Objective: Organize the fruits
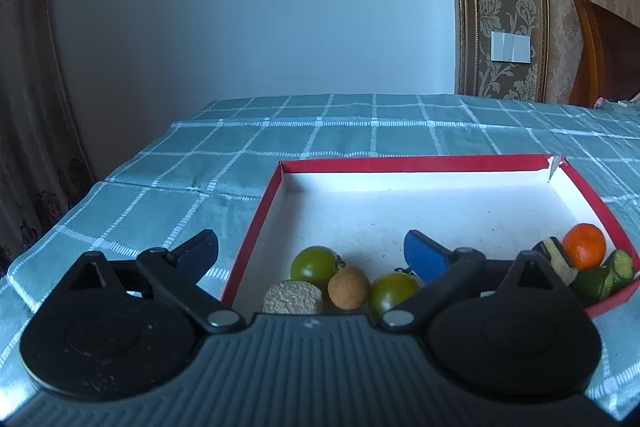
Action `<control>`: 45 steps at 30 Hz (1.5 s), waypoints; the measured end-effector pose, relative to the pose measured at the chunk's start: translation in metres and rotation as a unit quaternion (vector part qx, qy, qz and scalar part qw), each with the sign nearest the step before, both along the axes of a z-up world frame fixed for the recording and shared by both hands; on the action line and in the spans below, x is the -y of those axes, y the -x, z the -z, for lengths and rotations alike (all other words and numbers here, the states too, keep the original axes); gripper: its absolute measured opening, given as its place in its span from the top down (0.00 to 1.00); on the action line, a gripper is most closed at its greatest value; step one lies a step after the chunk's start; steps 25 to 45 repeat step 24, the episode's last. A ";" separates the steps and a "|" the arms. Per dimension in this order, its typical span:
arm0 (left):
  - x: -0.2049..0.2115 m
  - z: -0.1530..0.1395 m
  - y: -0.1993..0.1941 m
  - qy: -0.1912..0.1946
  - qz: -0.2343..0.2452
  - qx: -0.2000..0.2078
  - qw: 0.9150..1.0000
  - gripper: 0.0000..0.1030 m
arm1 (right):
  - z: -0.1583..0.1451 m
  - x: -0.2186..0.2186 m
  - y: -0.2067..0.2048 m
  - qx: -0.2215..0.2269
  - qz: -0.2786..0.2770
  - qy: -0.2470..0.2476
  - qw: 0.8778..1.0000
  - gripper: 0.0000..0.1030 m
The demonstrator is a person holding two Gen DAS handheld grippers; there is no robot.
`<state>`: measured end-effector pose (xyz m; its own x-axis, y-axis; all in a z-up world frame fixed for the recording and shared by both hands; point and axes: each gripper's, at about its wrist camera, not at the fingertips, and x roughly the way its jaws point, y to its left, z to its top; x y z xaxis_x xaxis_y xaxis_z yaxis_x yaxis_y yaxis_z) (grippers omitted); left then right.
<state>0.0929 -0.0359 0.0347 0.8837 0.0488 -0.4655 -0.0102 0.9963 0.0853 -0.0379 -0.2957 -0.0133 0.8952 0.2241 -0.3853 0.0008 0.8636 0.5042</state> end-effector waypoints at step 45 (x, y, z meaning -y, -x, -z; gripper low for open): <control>-0.012 -0.025 0.089 0.026 0.014 0.025 0.999 0.00 | -0.036 -0.055 0.022 0.043 -0.045 0.067 0.996 0.33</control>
